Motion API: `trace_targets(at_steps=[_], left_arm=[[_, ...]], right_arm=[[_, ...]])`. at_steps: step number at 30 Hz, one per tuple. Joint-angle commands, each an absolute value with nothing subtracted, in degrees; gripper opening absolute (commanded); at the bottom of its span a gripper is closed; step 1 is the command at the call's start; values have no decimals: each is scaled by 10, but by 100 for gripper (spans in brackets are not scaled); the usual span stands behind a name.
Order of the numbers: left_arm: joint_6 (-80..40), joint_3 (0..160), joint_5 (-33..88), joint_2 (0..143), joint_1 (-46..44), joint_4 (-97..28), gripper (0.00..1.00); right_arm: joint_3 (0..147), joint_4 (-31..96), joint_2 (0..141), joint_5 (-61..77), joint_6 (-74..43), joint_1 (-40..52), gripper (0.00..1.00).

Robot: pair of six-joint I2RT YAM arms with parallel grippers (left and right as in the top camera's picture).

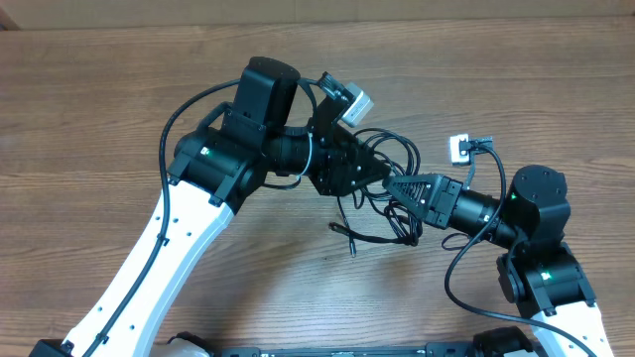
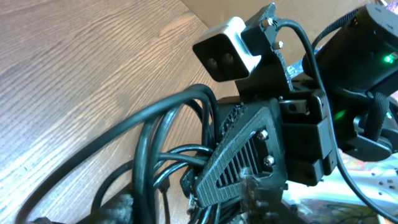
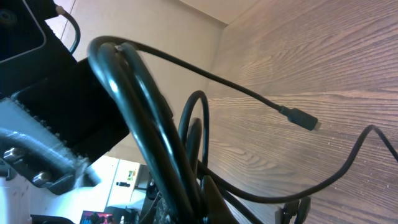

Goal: Untangle cables

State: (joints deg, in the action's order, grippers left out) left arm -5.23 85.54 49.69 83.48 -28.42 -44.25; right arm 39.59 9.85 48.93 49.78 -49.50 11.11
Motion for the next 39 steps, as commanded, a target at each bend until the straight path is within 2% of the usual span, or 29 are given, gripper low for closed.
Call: trace_targets(at_steps=[1,2,3,9,18,22,27,28,29,30,31,32,33,39], left_arm=[[-56,865,511,824,-286,-442,19],[-63,865,511,824,-286,-441,7],[-83,865,511,824,-286,-440,4],[-104,865,581,824,-285,-389,4],[-184,865,582,824,-256,-246,4],[-189,865,565,824,-236,-202,4],[-176,865,471,824,-210,-232,5],[-176,865,462,824,-206,-247,13],[-176,865,463,824,-202,-261,30],[-176,865,464,824,-200,-272,42],[-176,865,465,824,-199,-288,71],[-168,865,466,824,-199,-313,93],[-161,865,465,824,-199,-330,100],[-132,865,460,824,-199,-447,100]], right_arm=[[398,90,486,502,-490,109,4],[398,91,486,500,-485,109,4],[398,91,486,493,-473,109,4],[398,104,486,472,-406,109,4],[398,217,487,470,-309,109,4],[398,246,487,470,-299,109,4],[398,250,487,472,-299,109,4],[398,250,487,472,-299,109,4],[398,250,487,472,-299,109,4],[398,250,487,471,-299,109,4],[398,250,487,465,-299,109,4],[398,250,487,454,-300,109,4],[398,250,487,447,-303,109,4],[398,249,487,338,-405,109,4]])
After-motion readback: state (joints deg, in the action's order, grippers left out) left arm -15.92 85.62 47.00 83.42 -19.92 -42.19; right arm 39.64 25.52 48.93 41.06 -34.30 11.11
